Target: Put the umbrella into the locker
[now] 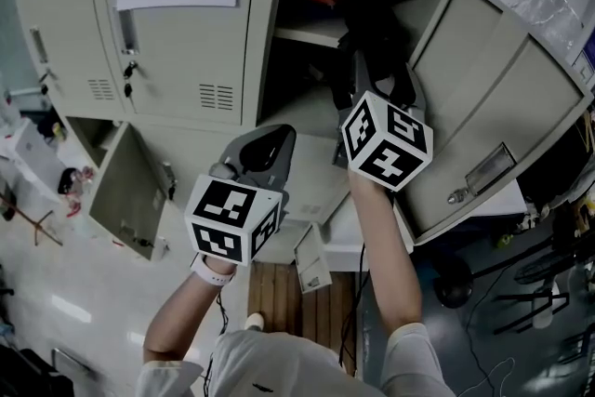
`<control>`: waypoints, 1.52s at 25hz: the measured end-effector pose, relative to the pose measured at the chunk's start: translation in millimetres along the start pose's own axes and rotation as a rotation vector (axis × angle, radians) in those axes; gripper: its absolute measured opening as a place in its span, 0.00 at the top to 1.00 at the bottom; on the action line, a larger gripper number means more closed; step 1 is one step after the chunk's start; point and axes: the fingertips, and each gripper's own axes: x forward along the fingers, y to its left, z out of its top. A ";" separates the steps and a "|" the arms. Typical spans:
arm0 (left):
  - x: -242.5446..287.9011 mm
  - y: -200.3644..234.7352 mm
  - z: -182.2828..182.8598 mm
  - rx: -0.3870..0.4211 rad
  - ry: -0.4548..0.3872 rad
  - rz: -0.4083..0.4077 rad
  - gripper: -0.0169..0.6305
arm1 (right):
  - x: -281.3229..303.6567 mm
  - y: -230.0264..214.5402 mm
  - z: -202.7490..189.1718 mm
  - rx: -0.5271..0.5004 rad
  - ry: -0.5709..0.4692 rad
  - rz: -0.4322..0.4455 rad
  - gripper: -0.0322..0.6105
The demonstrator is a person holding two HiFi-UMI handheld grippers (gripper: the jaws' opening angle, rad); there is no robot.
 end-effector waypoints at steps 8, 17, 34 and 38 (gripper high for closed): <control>-2.1 -1.0 -0.2 0.004 0.001 0.011 0.95 | 6.4 3.3 8.9 -0.078 -0.014 -0.014 0.57; -7.8 11.3 -2.5 0.001 0.003 0.030 0.95 | 31.7 3.0 6.6 -0.103 0.008 -0.032 0.57; 2.8 21.1 -6.0 -0.004 0.008 0.027 0.95 | 82.1 -9.5 -10.1 -0.102 0.113 -0.053 0.57; 1.1 24.8 -6.8 -0.003 0.009 0.039 0.95 | 90.2 -10.8 -13.7 -0.092 0.126 -0.062 0.57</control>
